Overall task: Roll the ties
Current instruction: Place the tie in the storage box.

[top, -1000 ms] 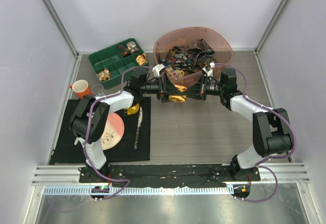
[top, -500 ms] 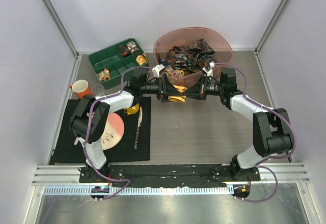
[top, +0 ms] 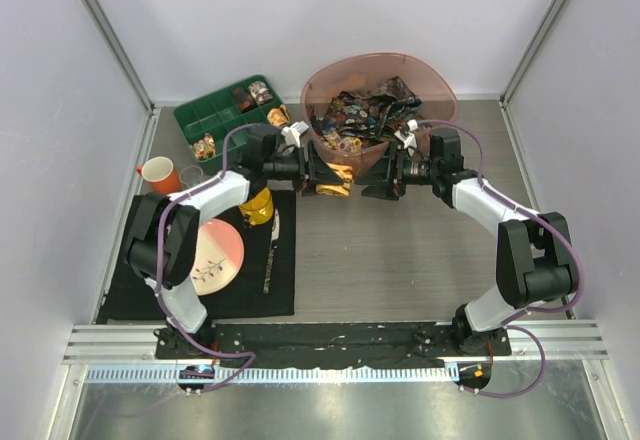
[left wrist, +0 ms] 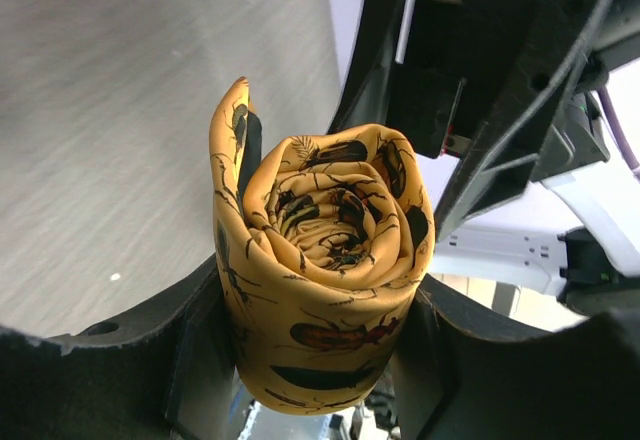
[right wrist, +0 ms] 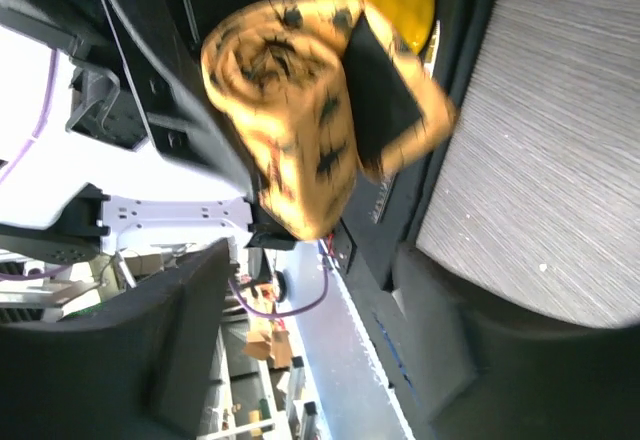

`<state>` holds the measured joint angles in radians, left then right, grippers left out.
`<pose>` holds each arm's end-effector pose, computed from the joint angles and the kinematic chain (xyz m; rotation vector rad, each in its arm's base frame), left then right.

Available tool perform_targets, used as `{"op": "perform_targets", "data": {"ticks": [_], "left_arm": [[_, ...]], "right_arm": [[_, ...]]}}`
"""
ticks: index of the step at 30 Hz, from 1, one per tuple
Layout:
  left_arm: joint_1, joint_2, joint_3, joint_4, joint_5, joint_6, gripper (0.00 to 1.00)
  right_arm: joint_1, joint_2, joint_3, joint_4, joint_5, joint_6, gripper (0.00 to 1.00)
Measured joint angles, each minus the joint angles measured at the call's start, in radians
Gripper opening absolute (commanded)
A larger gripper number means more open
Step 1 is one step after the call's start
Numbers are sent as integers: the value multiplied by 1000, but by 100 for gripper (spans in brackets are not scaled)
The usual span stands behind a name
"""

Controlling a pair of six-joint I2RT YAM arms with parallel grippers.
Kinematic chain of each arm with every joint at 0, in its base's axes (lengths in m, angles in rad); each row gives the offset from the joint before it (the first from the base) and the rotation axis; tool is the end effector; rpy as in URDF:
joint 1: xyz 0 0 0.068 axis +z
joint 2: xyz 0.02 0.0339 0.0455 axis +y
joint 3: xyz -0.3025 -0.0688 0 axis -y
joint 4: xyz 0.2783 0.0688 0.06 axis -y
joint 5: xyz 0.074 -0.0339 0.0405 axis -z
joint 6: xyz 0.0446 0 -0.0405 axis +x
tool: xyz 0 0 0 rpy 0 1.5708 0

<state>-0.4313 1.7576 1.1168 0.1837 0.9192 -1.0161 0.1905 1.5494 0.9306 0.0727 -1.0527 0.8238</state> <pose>0.3720 -0.2102 0.2479 0.0153 2.3457 -1.7556 0.3433 0.1057 0.2535 0.0018 2.2679 1.6837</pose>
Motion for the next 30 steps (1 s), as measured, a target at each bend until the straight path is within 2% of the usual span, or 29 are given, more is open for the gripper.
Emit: {"op": "perform_targets", "data": {"ticks": [3, 5, 7, 13, 16, 19, 23, 30], "left_arm": [[50, -18, 34, -132, -5, 92, 0], [98, -28, 78, -253, -8, 189, 0], [157, -30, 154, -402, -21, 302, 0], [327, 24, 538, -862, -93, 716, 0], [381, 121, 795, -1105, -169, 971, 0], [401, 223, 991, -1282, -270, 1178, 0], [407, 320, 1110, -1410, -422, 1400, 0], [414, 391, 1118, -1460, -618, 1694, 0]], "right_arm": [[-6, 0, 23, -51, 3, -40, 88], [-12, 0, 50, -103, 4, -81, 95], [-17, 0, 82, -164, 8, -128, 97], [-23, 12, 211, -393, 44, -344, 99], [-23, 23, 270, -500, 78, -461, 99], [-23, 29, 303, -573, 101, -540, 99], [-23, 44, 322, -626, 119, -600, 99], [-23, 97, 337, -658, 147, -640, 99]]}}
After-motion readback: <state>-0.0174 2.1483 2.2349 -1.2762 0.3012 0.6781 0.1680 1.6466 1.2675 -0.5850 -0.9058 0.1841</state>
